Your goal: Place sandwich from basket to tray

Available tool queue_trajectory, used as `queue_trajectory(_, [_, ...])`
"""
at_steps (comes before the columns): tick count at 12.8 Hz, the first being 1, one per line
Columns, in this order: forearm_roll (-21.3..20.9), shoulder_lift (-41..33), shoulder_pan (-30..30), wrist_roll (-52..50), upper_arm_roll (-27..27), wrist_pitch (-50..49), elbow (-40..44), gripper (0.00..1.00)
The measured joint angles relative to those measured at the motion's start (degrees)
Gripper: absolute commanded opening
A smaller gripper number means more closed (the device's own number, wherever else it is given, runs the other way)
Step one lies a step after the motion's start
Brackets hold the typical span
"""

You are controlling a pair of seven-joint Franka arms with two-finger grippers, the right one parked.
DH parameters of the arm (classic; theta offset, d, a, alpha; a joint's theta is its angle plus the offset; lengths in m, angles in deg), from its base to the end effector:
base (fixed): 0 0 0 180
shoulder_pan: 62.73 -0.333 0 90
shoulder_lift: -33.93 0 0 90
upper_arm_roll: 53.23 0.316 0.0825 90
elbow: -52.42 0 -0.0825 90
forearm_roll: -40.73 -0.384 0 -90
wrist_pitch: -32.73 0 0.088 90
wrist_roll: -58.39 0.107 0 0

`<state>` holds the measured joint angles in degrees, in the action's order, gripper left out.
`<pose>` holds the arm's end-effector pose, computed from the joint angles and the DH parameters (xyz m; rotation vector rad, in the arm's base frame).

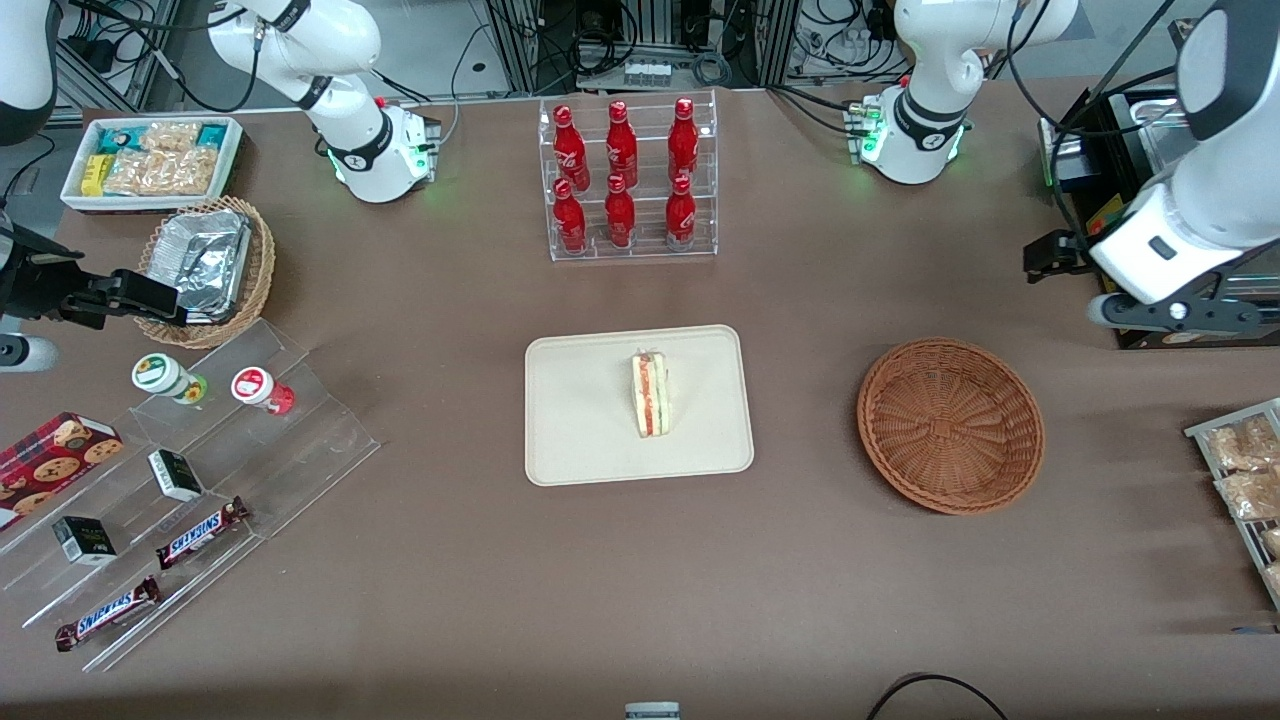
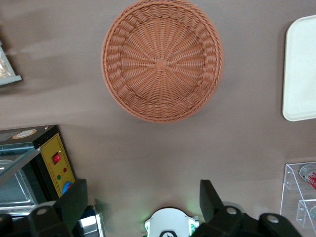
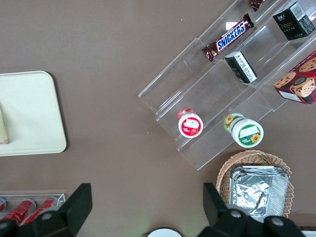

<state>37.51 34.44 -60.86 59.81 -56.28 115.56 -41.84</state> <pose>0.5374 -0.0395 0.5758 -3.0585 0.1676 0.3175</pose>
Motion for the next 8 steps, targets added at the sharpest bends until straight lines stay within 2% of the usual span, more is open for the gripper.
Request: queue_trajectory(8, [0.64,-2.47,-1.58,0.76,0.09,-5.21,1.58,1.0])
